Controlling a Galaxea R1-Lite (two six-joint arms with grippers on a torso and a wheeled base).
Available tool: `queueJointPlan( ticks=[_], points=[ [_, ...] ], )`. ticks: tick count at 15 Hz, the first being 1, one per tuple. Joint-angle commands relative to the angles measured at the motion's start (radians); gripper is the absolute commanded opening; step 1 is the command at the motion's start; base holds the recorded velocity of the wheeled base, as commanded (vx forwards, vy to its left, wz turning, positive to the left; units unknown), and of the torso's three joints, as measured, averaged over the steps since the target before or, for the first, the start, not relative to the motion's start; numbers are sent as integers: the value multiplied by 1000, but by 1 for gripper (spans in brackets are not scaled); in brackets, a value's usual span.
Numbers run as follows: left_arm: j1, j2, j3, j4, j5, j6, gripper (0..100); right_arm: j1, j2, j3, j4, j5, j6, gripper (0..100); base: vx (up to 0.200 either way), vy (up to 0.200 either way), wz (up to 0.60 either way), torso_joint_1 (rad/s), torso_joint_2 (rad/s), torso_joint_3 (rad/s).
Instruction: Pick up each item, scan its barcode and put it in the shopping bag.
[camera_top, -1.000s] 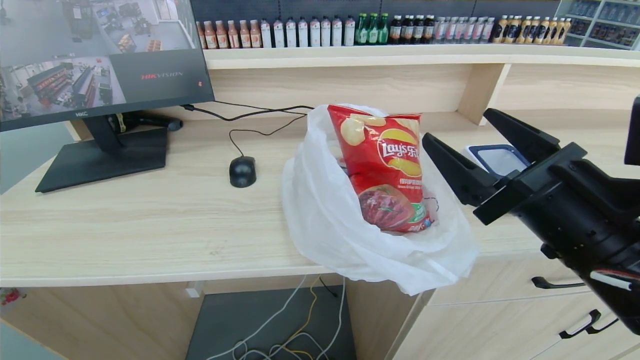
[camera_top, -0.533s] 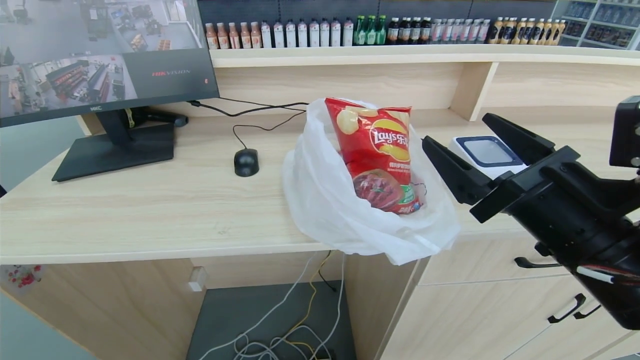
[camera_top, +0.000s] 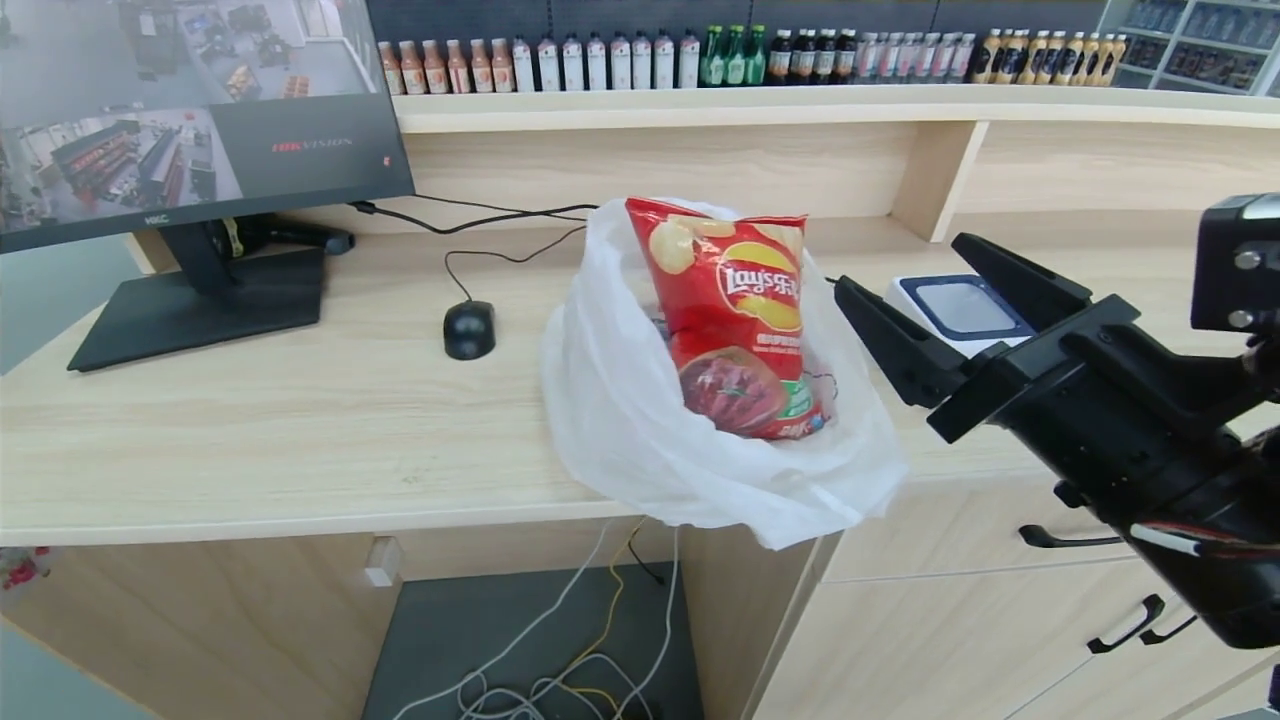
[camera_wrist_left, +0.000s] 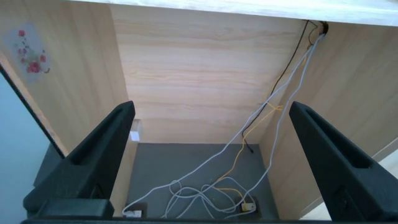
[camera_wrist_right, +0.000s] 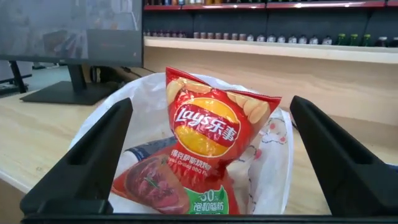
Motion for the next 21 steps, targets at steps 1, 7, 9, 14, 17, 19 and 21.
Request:
queueJointPlan(
  ticks=[1, 7, 9, 14, 17, 19, 21],
  points=[
    [0, 0, 0, 1, 0, -2, 100, 2, 1, 1, -3, 0, -1, 100, 0, -200, 0, 22, 7, -2],
    [0, 0, 0, 1, 0, -2, 100, 2, 28, -2, -6, 0, 3, 100, 0, -200, 0, -1, 3, 1],
    [0, 0, 0, 1, 0, -2, 100, 2, 47, -16, -6, 0, 3, 100, 0, -200, 0, 5, -2, 2],
    [0, 0, 0, 1, 0, 0, 100, 4, -1, 10, -9, -1, 42, 100, 0, -200, 0, 2, 6, 3],
    [0, 0, 0, 1, 0, 0, 100, 7, -8, 15, -11, -1, 39, 100, 0, -200, 0, 4, 2, 2],
    [0, 0, 0, 1, 0, -2, 100, 8, -8, 18, -11, -1, 39, 100, 0, -200, 0, 2, 2, 0],
    [0, 0, 0, 1, 0, -2, 100, 11, -8, 19, -11, -1, 39, 100, 0, -200, 0, 2, 5, 2]
  ],
)
